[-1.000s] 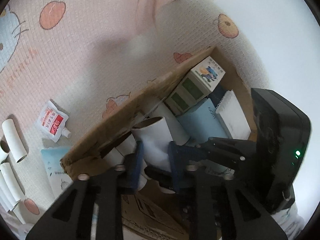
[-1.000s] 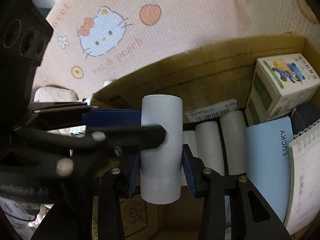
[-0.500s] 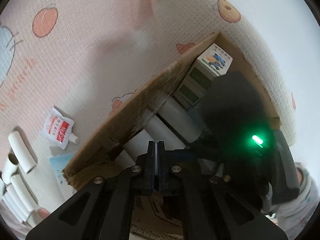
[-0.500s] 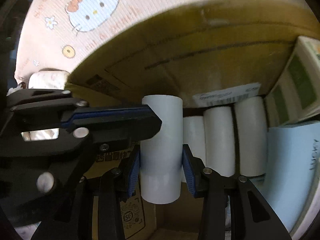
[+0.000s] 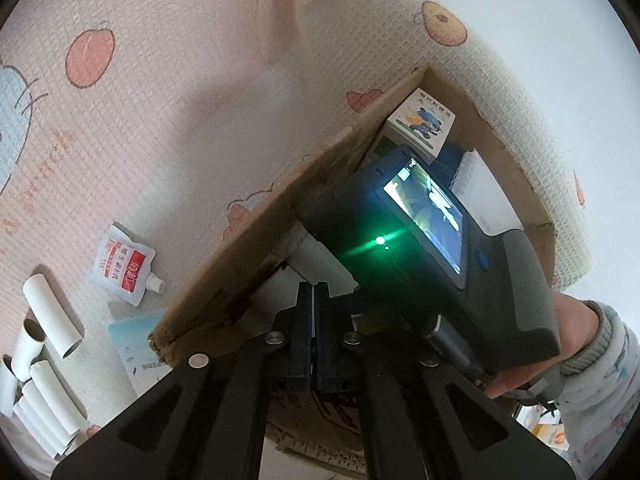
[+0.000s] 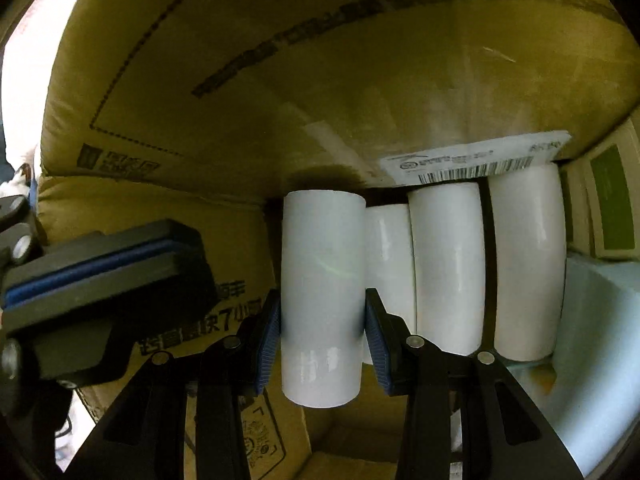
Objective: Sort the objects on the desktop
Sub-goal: 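Lower the tube into the box and open the left gripper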
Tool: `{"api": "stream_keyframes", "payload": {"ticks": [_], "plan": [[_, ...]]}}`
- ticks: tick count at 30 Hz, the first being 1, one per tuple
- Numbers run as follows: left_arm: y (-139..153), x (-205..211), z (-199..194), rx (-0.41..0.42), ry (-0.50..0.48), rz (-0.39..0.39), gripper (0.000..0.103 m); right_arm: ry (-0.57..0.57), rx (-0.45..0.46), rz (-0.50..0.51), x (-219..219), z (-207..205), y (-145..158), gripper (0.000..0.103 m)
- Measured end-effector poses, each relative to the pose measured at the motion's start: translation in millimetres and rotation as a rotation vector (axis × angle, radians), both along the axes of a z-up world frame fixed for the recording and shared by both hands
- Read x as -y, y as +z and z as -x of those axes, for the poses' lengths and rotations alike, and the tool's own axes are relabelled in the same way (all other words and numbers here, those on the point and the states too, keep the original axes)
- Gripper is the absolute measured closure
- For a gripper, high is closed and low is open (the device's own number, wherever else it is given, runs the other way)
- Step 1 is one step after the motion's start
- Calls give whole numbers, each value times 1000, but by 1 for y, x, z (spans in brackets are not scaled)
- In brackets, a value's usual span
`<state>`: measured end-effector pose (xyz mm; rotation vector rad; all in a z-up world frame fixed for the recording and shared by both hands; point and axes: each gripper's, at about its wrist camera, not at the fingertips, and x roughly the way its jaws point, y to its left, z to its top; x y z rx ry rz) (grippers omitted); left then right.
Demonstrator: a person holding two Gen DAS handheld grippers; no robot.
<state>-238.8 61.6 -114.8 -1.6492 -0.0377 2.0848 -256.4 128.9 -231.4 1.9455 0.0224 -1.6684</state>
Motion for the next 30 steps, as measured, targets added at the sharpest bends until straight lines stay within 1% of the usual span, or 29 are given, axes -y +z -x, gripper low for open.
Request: {"api": "stream_keyframes", "payload": {"ticks": [2, 4, 8, 11, 13, 17, 20, 24, 27, 30], "plan": [[0, 2, 0, 4, 7, -22, 100, -1, 2, -13, -1, 2, 0, 66], [2, 4, 1, 10, 23, -41, 99, -7, 2, 0, -3, 3, 3, 66], [9, 7, -6, 4, 56, -83, 94, -21, -27, 20, -9, 3, 18, 66], [16, 11, -11, -12, 73, -126, 93, -31, -88, 6, -15, -1, 36, 66], [22, 13, -15, -29, 85, -156, 93, -18, -144, -14, -18, -5, 51, 66], [38, 15, -30, -109, 112, -184, 93, -2, -233, -45, -23, -14, 77, 66], [49, 18, -43, -167, 115, -229, 93, 14, -294, -62, -25, -22, 95, 65], [55, 25, -57, -207, 144, -279, 93, 59, -354, -90, -25, -32, 110, 65], [56, 34, -66, -233, 178, -299, 93, 92, -391, -99, -41, -50, 117, 65], [54, 45, -71, -242, 194, -306, 93, 82, -430, -88, -37, -62, 123, 65]]}}
